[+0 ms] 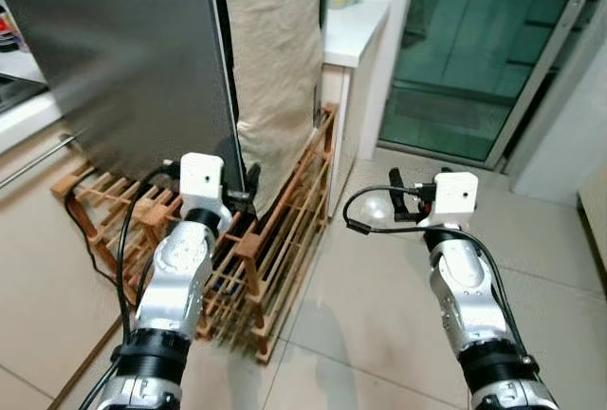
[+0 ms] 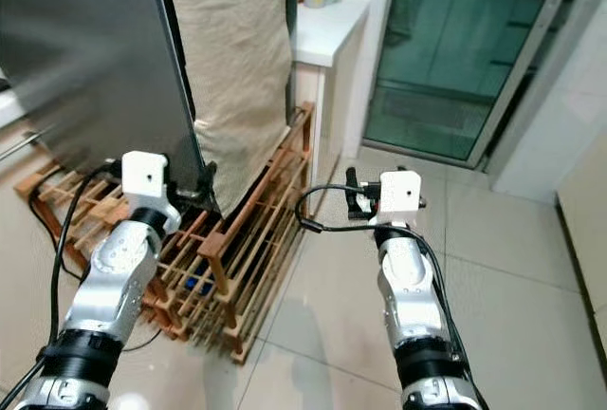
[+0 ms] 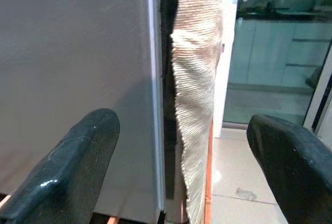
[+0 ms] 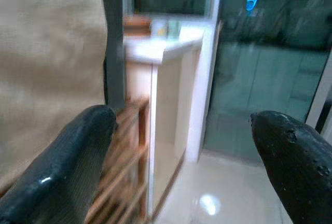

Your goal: Restocking fridge

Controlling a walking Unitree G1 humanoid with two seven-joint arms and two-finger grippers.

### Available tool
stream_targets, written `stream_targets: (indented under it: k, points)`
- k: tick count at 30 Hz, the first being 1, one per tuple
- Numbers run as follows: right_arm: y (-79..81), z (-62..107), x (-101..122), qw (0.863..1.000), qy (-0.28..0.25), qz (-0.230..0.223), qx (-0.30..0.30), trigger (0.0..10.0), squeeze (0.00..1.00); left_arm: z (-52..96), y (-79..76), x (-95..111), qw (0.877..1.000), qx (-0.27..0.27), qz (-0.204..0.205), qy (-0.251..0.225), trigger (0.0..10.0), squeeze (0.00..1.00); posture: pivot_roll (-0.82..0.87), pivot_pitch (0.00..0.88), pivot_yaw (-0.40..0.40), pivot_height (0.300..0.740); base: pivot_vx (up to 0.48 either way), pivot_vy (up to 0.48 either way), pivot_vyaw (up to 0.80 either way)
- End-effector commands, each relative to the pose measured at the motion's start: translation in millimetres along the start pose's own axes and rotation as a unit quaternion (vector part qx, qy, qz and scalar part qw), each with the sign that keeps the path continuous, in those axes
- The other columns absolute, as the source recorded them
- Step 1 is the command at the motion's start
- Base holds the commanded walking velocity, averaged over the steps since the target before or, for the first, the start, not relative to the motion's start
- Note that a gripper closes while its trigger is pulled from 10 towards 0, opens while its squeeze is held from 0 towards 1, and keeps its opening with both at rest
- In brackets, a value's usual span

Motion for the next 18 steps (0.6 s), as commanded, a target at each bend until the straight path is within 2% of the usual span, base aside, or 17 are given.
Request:
stream_targets:
  k: [1,4,7,8,12,18]
  points:
    - [-8.3,-4.2,20,0.999,-0.032,0.004,-0.013,10.0,0.0,-0.2,-2.6,13,1.0,-0.005,0.002,-0.019,10.0,0.0,-0.05,0.0,0.035,0.74,0.0,0.0,0.0]
    - [-15.9,-1.1,19,1.0,-0.027,0.007,-0.011,10.0,0.0,2.4,-9.1,19,1.0,-0.014,-0.002,-0.023,10.0,0.0,-0.05,0.0,0.033,0.74,0.0,0.0,0.0]
    - [-26.2,-1.4,-1,1.0,0.011,0.008,-0.026,10.0,0.0,-3.5,-12.5,14,1.0,-0.013,0.018,-0.004,10.0,0.0,-0.05,0.0,0.035,0.74,0.0,0.0,0.0]
    - [-26.2,-1.4,-1,1.0,0.011,0.008,-0.026,10.0,0.0,-3.5,-12.5,14,1.0,-0.013,0.018,-0.004,10.0,0.0,-0.05,0.0,0.035,0.74,0.0,0.0,0.0]
    - [-18.7,-3.9,3,1.0,0.012,-0.004,-0.021,10.0,0.0,-17.0,-5.3,19,1.0,0.006,0.006,0.005,10.0,0.0,-0.05,0.0,0.04,0.74,0.0,0.0,0.0]
    - [-8.2,-1.2,0,1.0,0.02,-0.003,-0.007,10.0,0.0,-27.1,9.5,23,0.999,0.036,0.009,0.011,10.0,0.0,-0.06,0.0,0.046,0.74,0.0,0.0,0.0]
Point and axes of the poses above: a point about 5 cm out from each wrist's last joint towards the gripper, its own z axis pointing back from the gripper into the wrist, its own x axis along the axis of the wrist's last joint, y = z × x, the point moved 5 cm from there along -z, pointing out of the wrist towards the gripper, and after that the axes turned 5 degrees about z, right-handed, at the moved point
